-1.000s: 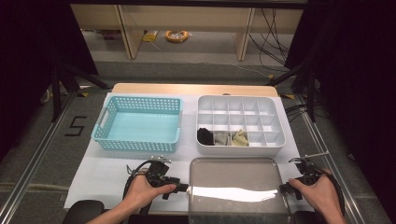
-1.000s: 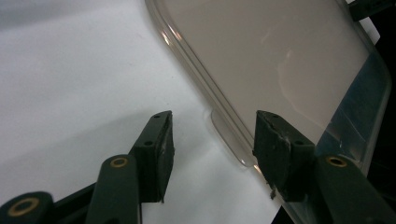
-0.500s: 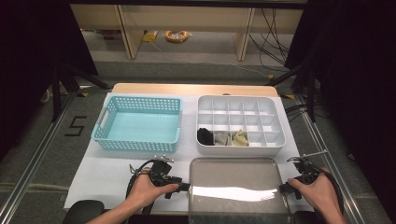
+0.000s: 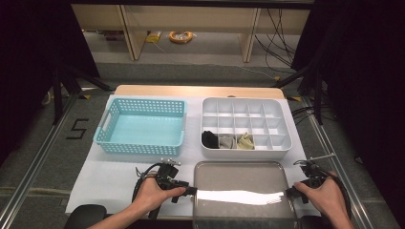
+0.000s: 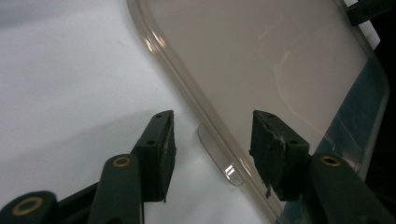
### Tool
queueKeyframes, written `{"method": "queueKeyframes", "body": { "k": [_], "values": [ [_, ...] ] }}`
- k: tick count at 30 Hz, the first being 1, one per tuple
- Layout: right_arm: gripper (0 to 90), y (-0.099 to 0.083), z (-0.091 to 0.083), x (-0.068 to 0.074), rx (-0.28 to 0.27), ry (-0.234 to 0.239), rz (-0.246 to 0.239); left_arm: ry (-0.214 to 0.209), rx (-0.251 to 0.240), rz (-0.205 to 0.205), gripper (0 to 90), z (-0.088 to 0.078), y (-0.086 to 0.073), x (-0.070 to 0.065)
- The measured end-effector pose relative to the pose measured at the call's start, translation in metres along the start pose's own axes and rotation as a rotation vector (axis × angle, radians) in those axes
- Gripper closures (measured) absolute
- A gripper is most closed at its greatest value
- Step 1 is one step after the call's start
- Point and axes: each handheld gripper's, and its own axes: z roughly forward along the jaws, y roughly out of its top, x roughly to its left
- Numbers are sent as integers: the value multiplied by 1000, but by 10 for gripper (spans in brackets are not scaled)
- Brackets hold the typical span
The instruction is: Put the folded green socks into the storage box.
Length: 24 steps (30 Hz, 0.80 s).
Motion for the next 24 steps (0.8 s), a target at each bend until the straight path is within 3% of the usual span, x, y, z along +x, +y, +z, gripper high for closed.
{"method": "queueKeyframes", "body": {
  "k": [5,7,12,13,17,21,24],
  "values": [
    [673,0,0,0,-5,-2,4,-3,9,-12,502,3,3,-1],
    [672,0,0,-2,-11,-15,-22,-8,8,-24,503,4,4,-3],
    [672,0,0,0,-9,-3,-2,-8,14,-21,511,5,5,-3],
    [672,0,1,-4,-27,-25,-58,-8,6,-34,519,6,5,-3],
    [672,0,1,-4,-26,-23,-57,-14,28,-31,525,6,7,-1],
    [672,-1,1,-4,-46,-29,-53,-20,22,-56,533,8,7,-2],
    [673,-1,1,-4,-47,-28,-52,-21,21,-50,543,8,8,-2]
  ]
}}
